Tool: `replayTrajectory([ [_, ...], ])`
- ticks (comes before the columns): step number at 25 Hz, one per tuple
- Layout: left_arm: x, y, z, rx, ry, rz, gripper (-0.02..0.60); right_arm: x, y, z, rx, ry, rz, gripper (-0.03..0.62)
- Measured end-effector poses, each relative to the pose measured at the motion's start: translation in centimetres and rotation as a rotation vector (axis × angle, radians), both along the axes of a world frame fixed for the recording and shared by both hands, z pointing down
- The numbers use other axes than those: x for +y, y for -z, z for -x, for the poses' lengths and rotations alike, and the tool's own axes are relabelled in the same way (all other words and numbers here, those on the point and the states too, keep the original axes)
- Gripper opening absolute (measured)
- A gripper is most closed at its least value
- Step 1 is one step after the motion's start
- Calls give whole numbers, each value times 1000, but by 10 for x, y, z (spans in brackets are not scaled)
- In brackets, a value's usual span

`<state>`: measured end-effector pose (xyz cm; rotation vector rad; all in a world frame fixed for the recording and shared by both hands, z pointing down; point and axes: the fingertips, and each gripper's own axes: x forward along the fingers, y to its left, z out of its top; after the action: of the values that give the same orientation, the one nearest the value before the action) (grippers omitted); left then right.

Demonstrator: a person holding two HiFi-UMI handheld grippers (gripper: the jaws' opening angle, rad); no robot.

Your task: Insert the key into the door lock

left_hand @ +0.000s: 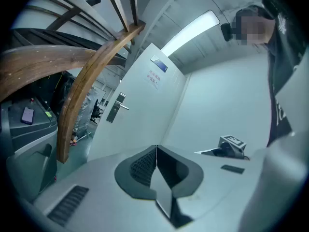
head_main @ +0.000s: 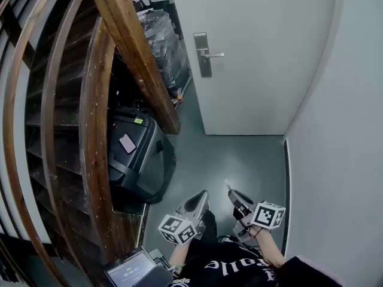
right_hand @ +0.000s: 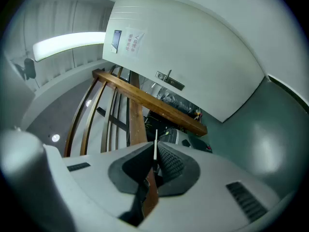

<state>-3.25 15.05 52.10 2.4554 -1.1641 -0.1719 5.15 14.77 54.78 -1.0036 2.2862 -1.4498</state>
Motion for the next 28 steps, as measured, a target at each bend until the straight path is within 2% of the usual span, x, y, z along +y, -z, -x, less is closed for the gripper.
replayTrajectory([
  [7, -105, 1, 48, -10, 12, -18, 6, -101, -6, 32, 11, -25, 3, 34],
  [17, -270, 24, 95, 0, -72, -57, 6, -265, 19, 94, 4, -74, -44, 34],
  [25, -340, 19, 102, 23, -116, -29, 6, -359, 26, 87, 39, -146, -63, 34],
  [28, -363, 13, 100, 29, -113, -14, 6, -405, 27, 77, 11, -182, -60, 34],
])
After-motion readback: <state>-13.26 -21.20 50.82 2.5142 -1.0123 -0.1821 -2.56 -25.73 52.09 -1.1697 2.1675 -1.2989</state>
